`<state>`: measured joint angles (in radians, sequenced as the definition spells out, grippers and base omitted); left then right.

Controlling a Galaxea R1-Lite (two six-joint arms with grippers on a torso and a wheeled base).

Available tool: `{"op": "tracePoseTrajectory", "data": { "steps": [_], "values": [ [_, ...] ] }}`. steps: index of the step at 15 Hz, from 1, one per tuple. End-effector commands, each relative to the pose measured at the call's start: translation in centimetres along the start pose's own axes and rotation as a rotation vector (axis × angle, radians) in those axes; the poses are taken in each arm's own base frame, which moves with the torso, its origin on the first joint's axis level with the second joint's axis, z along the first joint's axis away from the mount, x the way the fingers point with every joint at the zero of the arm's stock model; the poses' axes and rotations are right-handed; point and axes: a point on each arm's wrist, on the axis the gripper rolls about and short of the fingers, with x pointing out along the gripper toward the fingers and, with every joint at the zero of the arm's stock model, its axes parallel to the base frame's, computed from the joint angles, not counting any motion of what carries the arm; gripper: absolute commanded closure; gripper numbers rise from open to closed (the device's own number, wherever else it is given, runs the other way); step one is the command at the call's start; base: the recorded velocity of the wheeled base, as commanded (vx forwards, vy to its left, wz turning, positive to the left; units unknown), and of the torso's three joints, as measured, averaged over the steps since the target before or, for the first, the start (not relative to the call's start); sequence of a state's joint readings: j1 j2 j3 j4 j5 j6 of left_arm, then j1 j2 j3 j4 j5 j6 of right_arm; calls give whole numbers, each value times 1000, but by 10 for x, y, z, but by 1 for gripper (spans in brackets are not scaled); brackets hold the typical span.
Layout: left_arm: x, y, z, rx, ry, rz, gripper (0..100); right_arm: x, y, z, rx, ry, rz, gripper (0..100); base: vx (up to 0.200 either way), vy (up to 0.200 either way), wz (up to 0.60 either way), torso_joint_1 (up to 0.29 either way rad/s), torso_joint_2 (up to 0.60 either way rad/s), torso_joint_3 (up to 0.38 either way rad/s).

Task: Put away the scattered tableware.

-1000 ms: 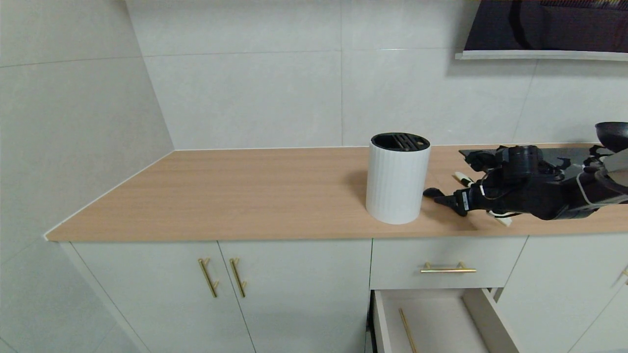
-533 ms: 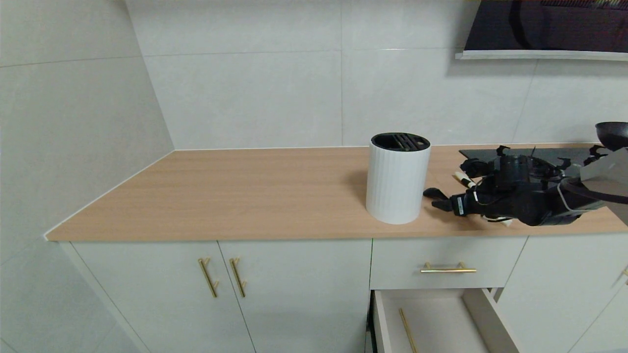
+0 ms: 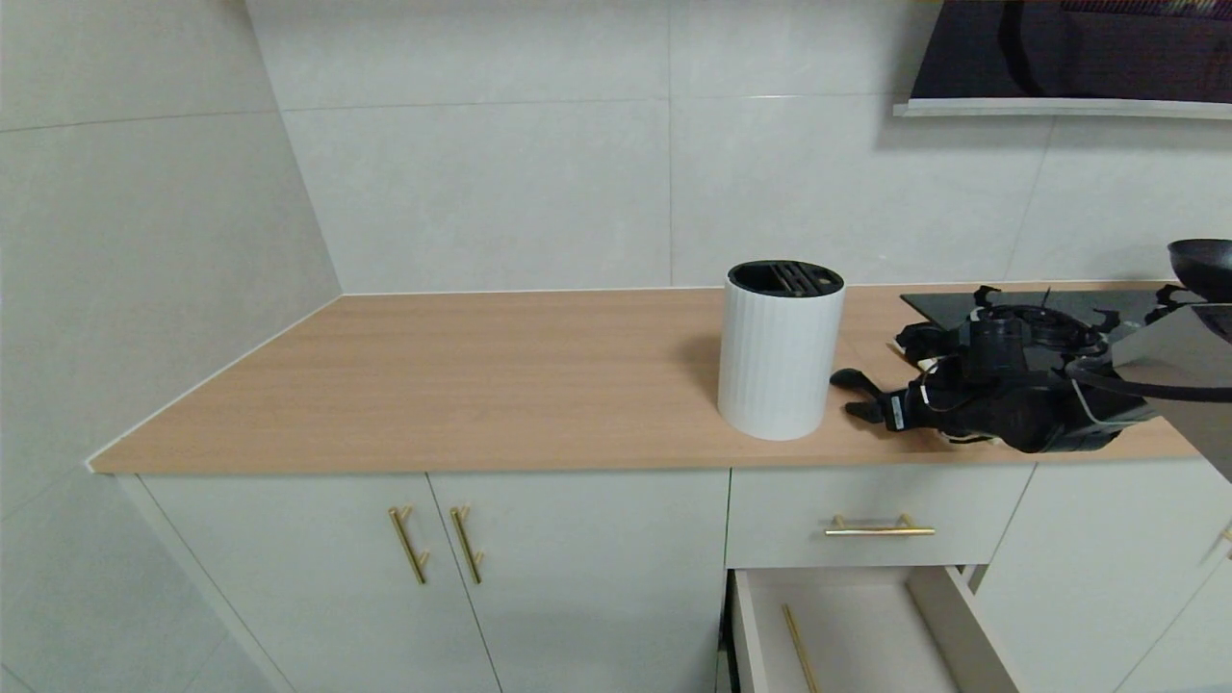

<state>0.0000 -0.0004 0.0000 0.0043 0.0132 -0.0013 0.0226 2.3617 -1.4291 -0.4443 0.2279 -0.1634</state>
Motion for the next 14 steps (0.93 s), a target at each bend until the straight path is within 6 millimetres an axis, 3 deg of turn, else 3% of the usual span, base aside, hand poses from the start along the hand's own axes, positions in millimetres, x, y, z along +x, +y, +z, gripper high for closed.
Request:
{"op": "tracePoseTrajectory", "data": {
  "steps": [1, 2, 3, 11, 13, 14],
  "values": [
    [0, 0, 0, 0, 1, -1, 0, 1, 0, -1, 0, 3, 0, 0, 0, 0, 0, 0, 0, 0],
    [0, 0, 0, 0, 1, 1, 0, 2, 0, -1, -1, 1, -2, 0, 0, 0, 0, 0, 0, 0],
    [0, 0, 0, 0, 1, 1, 0, 4, 0, -3, 0, 5, -3, 100, 0, 0, 0, 0, 0, 0],
    [0, 0, 0, 0, 1, 1, 0, 3, 2, -1, -1, 11, -23, 100, 0, 0, 0, 0, 0, 0],
    [0, 0, 0, 0, 1, 1, 0, -8, 6, 14, 10, 24, -70, 100, 0, 0, 0, 0, 0, 0],
    [0, 0, 0, 0, 1, 1, 0, -22, 19, 29, 29, 54, -80, 100, 0, 0, 0, 0, 0, 0]
  ]
}}
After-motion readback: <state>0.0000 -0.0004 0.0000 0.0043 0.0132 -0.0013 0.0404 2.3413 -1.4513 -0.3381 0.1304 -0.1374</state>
